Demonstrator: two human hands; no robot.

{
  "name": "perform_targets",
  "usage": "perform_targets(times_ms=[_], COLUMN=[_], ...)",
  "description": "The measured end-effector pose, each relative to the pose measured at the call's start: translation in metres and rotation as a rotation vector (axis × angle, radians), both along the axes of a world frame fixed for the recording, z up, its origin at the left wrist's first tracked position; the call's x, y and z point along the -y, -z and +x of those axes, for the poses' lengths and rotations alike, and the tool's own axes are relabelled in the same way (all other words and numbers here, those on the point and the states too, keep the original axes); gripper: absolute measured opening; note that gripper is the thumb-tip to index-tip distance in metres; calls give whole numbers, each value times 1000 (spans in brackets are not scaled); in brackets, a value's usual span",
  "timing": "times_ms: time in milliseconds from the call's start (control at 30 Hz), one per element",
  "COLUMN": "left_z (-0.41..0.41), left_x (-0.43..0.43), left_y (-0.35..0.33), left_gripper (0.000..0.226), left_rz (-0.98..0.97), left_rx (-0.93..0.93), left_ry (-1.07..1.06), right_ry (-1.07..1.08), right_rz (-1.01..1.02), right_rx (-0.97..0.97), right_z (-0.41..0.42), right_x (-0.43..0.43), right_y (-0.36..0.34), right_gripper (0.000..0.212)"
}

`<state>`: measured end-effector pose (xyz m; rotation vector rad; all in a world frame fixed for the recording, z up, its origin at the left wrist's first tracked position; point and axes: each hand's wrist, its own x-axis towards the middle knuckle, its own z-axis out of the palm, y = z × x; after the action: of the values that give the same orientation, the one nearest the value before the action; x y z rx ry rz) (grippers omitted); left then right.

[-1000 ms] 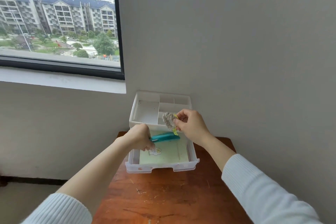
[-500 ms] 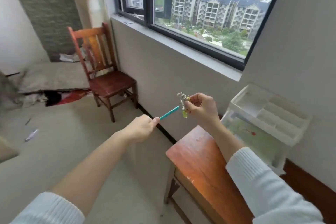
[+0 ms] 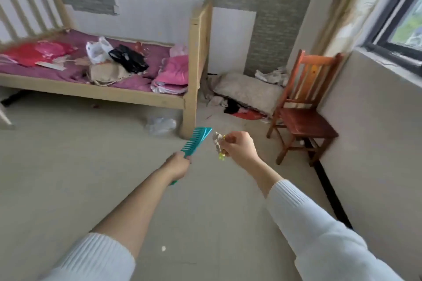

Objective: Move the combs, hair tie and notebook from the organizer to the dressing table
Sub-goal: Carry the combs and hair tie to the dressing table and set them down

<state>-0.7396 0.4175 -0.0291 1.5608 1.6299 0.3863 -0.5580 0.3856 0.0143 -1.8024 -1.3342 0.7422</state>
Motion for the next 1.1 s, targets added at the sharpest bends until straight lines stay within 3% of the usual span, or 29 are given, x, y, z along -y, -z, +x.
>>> perform_targets(times_ms=[67, 133, 433, 633, 1100], left_z=[-124, -150, -437, -590, -930], left_x=[-27, -37, -110, -210, -403], left_y=[9, 8, 3, 13, -17], left_gripper=[28, 23, 11, 14, 11], left_rz=[-19, -78, -4, 40, 145], left_rx=[28, 100, 313, 291, 390], left_ry=[-149, -214, -729, -897, -1274], right_ry=[-153, -135, -584, -762, -997], right_rz=[-43, -22, -75, -78, -161], right_rx=[-28, -70, -65, 22, -76], right_z=[-123, -150, -463, -628, -979], right_x=[-59, -74, -221, -346, -574], right_y=[8, 9, 9, 12, -8], right_gripper=[24, 28, 25, 25, 16])
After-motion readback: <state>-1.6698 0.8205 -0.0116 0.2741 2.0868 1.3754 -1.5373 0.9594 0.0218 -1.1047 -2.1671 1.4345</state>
